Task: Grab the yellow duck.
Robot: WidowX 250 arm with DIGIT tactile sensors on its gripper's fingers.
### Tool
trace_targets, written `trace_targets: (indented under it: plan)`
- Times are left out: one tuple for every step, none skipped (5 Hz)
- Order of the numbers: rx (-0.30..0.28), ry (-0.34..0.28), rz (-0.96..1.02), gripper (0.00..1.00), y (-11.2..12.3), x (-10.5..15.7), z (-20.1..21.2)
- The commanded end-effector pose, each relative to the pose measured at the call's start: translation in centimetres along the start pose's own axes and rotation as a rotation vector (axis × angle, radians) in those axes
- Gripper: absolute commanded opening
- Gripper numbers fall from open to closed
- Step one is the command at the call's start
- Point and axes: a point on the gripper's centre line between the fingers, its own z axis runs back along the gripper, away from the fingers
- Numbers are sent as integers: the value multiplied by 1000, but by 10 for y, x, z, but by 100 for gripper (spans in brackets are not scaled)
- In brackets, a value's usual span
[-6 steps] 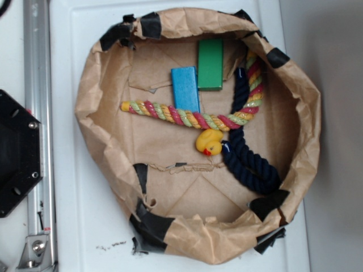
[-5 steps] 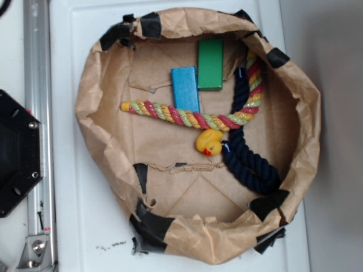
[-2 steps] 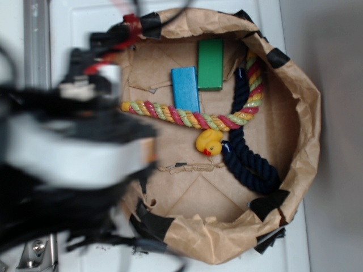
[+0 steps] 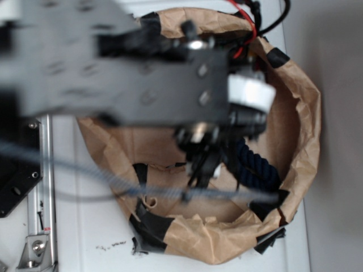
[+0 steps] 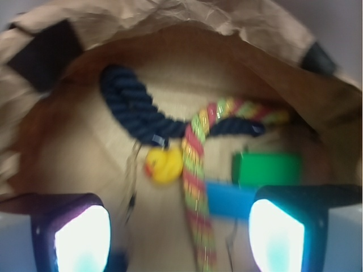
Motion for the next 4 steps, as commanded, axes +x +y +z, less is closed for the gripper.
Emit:
trace_targets:
  plan:
    - [154, -57, -412, 100, -38, 32, -38]
    - [164, -56, -675, 100, -71, 36, -40]
    - [139, -60, -702, 100, -70, 33, -36]
    - [35, -30, -557, 100, -63, 22, -18]
